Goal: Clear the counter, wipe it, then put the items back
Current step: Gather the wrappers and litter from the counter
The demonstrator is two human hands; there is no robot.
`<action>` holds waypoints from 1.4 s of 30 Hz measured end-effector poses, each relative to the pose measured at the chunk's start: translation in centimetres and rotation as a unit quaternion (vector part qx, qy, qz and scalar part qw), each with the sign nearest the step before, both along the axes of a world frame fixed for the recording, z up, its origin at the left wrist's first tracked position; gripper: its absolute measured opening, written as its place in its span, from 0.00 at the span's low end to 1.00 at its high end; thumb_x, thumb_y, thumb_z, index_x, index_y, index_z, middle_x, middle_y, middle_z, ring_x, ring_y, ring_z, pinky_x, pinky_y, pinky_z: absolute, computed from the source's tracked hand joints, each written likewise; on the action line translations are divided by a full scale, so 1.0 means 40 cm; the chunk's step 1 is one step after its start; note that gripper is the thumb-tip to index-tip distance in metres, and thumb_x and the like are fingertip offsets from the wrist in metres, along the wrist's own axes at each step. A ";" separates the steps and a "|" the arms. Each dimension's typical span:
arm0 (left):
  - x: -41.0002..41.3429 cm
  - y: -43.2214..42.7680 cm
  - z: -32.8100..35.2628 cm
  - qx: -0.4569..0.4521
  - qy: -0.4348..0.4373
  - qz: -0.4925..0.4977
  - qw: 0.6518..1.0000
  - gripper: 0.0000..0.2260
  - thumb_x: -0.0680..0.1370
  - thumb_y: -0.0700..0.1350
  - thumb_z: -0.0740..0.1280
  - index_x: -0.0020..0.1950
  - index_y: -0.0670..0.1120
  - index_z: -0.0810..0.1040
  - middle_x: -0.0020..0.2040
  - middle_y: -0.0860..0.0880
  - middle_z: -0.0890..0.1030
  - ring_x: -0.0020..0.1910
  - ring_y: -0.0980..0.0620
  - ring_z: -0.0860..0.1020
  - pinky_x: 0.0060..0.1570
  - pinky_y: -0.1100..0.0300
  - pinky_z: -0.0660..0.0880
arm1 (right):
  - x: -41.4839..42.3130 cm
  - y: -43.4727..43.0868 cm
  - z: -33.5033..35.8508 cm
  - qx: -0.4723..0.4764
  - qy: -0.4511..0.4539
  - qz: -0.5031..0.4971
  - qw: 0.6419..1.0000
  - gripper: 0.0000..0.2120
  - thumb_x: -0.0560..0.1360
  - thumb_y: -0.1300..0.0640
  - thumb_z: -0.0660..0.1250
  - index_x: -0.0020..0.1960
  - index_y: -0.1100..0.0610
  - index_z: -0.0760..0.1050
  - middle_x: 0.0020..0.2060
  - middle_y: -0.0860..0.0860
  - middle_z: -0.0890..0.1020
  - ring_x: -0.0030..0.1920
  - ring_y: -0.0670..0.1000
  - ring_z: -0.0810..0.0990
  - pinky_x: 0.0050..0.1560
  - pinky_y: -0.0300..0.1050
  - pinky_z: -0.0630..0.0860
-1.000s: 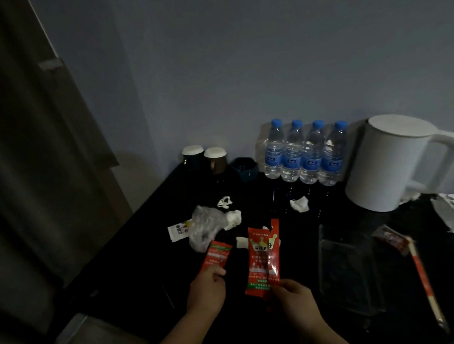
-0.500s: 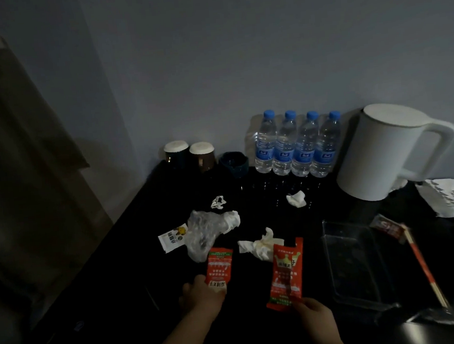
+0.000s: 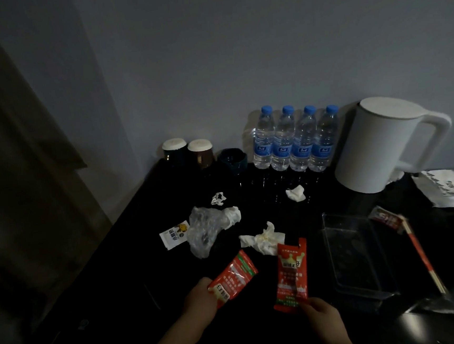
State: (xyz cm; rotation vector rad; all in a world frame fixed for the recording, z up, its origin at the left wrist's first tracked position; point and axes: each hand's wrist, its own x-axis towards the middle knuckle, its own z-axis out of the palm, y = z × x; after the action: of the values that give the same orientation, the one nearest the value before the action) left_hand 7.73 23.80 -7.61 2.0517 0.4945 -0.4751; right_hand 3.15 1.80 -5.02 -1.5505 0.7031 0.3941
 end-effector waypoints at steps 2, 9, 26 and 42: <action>-0.004 0.003 0.015 -0.012 -0.008 -0.009 1.000 0.07 0.79 0.38 0.59 0.48 0.49 0.73 0.47 0.47 0.79 0.47 0.49 0.78 0.45 0.61 0.73 | -0.004 0.001 -0.002 0.000 -0.006 -0.019 1.000 0.06 0.77 0.65 0.62 0.42 0.61 0.75 0.39 0.57 0.79 0.40 0.54 0.78 0.38 0.44 0.71; -0.005 -0.004 0.093 -0.116 -0.011 -0.040 0.992 0.13 0.79 0.33 0.56 0.49 0.47 0.75 0.43 0.47 0.80 0.39 0.53 0.78 0.37 0.64 0.74 | -0.016 -0.002 0.026 0.026 -0.026 -0.103 0.994 0.05 0.77 0.63 0.63 0.47 0.63 0.76 0.39 0.57 0.78 0.40 0.55 0.76 0.40 0.47 0.71; 0.008 -0.053 0.145 -0.154 -0.114 -0.037 0.981 0.15 0.78 0.37 0.64 0.59 0.52 0.68 0.51 0.50 0.74 0.48 0.53 0.78 0.43 0.61 0.78 | -0.017 0.019 0.049 0.039 -0.086 -0.056 0.994 0.04 0.77 0.62 0.64 0.52 0.57 0.73 0.47 0.58 0.81 0.49 0.58 0.81 0.53 0.55 0.77; 0.030 -0.151 0.164 -0.108 -0.215 0.041 0.970 0.09 0.76 0.40 0.68 0.42 0.52 0.72 0.42 0.52 0.78 0.43 0.49 0.80 0.44 0.54 0.78 | -0.031 0.014 0.070 0.045 -0.098 -0.028 0.994 0.05 0.73 0.66 0.68 0.40 0.65 0.81 0.32 0.58 0.82 0.35 0.53 0.79 0.36 0.43 0.73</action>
State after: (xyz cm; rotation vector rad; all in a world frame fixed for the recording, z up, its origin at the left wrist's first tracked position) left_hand 8.92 17.75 -1.03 1.8439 0.2515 -0.0250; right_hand 1.90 2.37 -2.20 -1.4575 0.5661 0.2248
